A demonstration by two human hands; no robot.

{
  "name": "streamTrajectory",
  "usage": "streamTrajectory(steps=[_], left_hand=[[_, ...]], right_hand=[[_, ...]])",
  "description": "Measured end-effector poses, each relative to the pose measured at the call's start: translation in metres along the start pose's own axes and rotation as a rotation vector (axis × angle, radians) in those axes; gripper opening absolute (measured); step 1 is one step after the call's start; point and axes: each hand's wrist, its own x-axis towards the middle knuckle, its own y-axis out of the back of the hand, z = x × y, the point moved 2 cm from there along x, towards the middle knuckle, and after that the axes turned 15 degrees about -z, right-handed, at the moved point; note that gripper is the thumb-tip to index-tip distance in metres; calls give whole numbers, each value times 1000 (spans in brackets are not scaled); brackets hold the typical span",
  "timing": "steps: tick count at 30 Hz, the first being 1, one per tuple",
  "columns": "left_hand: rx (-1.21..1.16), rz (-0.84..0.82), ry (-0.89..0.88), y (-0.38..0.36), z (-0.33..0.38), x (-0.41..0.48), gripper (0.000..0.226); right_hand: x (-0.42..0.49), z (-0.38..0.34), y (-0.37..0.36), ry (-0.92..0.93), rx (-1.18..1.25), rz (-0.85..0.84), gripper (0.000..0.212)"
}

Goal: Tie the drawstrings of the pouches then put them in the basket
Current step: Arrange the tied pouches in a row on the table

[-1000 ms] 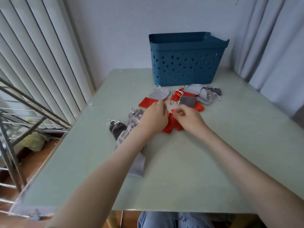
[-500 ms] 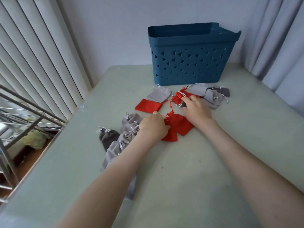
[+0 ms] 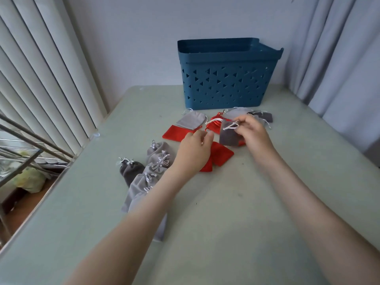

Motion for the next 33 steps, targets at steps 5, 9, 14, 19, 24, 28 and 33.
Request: streamTrajectory(steps=[5, 9, 14, 19, 24, 28, 33], left_hand=[[-351, -142, 6, -7, -5, -24, 36], [-405, -157, -38, -9, -5, -31, 31], [-411, -65, -18, -11, -18, -33, 39], [-494, -14, 6, -23, -39, -36, 17], [-641, -4, 78, -27, -53, -35, 35], [-860, -62, -19, -25, -53, -32, 36], [-1107, -115, -69, -21, -48, -34, 19]], right_hand=[[-31, -6, -18, -80, 252, -148, 29], [-42, -8, -27, -136, 369, -264, 30], [-52, -7, -35, -139, 423, -461, 23], [-50, 21, -47, -127, 369, -338, 17], [-49, 32, -43, -109, 262, -278, 19], [-48, 33, -45, -109, 333, -270, 19], [-47, 29, -48, -117, 548, -263, 14]])
